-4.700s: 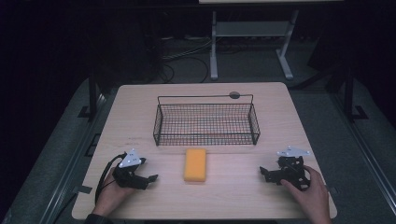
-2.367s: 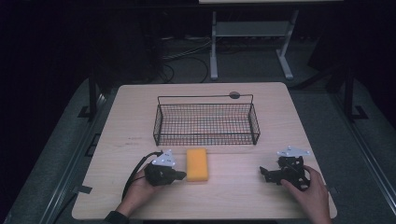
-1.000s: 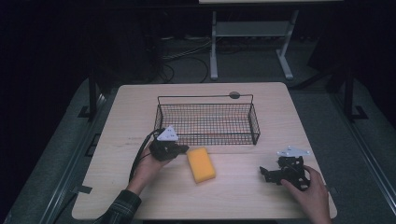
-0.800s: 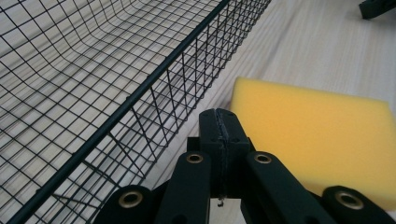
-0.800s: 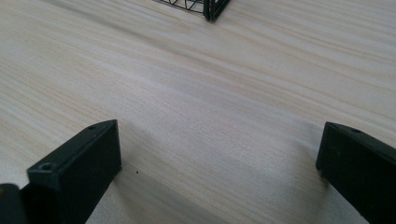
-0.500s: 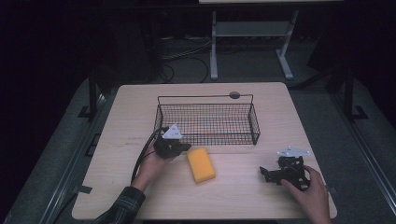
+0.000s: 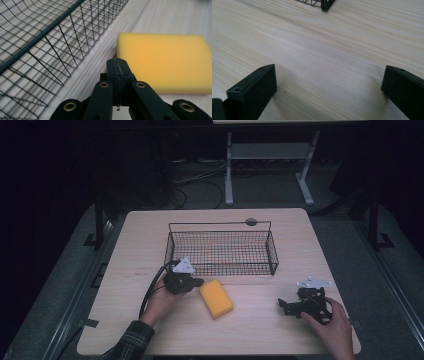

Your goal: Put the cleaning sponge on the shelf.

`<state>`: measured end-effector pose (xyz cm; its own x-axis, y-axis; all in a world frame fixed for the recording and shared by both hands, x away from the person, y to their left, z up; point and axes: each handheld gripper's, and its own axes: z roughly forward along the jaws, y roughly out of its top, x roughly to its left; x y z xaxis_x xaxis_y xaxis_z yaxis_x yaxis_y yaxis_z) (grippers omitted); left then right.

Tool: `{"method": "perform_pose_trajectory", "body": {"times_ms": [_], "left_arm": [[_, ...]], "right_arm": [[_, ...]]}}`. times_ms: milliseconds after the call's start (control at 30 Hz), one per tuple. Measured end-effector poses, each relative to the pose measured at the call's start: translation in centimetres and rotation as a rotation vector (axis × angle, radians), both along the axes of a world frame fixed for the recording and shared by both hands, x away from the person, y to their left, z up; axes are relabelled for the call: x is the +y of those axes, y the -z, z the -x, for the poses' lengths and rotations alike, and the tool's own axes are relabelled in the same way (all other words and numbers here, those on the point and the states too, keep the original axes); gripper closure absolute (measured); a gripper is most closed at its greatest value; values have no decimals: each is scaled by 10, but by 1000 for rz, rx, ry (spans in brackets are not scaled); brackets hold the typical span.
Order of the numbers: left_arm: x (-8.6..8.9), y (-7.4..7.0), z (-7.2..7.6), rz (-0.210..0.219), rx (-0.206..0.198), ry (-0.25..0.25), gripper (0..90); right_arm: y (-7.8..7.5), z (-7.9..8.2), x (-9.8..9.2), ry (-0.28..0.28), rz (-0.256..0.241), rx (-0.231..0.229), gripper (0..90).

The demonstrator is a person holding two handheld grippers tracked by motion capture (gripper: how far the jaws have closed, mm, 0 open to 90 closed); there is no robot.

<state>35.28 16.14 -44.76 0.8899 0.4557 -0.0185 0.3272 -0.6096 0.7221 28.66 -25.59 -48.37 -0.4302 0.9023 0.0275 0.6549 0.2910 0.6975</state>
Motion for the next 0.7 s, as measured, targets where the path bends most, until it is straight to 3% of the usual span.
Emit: {"method": "perform_pose_trajectory", "body": {"times_ms": [333,700], "left_arm": [[6,3,20,-15,33,24,897],[10,3,49,1,60,42,897]], "right_arm": [[0,-1,0,-2,1,0,0],[0,-1,0,-2,1,1,0]]}}
